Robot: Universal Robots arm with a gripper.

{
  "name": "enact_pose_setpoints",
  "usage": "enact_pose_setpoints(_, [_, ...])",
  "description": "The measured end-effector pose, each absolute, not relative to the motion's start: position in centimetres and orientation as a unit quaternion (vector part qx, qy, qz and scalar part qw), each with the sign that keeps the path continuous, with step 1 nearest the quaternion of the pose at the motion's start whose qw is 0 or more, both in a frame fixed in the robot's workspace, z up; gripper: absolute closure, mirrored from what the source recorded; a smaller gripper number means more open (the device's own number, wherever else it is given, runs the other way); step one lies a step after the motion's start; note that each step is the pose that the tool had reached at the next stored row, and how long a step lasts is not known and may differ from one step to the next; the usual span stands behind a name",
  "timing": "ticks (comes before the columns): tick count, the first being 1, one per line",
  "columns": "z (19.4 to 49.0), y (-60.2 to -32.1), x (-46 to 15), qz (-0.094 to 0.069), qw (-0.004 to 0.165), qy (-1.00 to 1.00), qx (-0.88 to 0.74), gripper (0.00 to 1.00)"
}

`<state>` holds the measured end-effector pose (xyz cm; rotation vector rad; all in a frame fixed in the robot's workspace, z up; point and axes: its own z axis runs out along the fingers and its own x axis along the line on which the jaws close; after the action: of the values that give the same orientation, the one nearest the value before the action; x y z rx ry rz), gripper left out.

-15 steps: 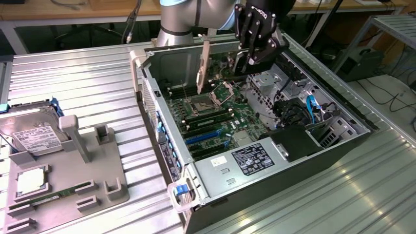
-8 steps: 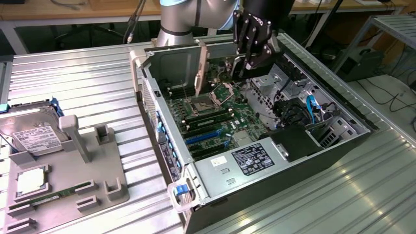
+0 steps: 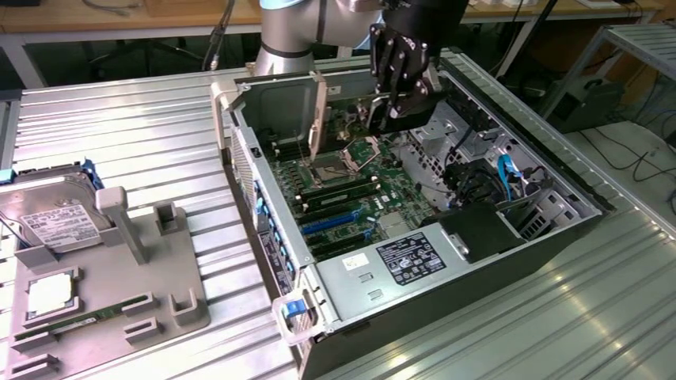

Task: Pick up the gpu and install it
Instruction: 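Insert the gpu into the slot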

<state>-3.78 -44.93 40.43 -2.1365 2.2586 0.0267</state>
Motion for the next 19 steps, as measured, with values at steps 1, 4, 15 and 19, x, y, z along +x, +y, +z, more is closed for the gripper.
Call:
enact_pose_setpoints(1, [40.3, -44.9, -3.8, 0.009, 0.016, 0.725, -0.688, 0.72])
enact_pose_setpoints(4, [40.1, -44.9, -3.9, 0.010, 0.016, 0.719, -0.695, 0.72])
enact_pose_setpoints(15, [39.0, -44.8, -4.7, 0.010, 0.016, 0.717, -0.697, 0.72])
enact_pose_setpoints(19, [38.6, -44.8, -5.5, 0.011, 0.015, 0.717, -0.697, 0.72])
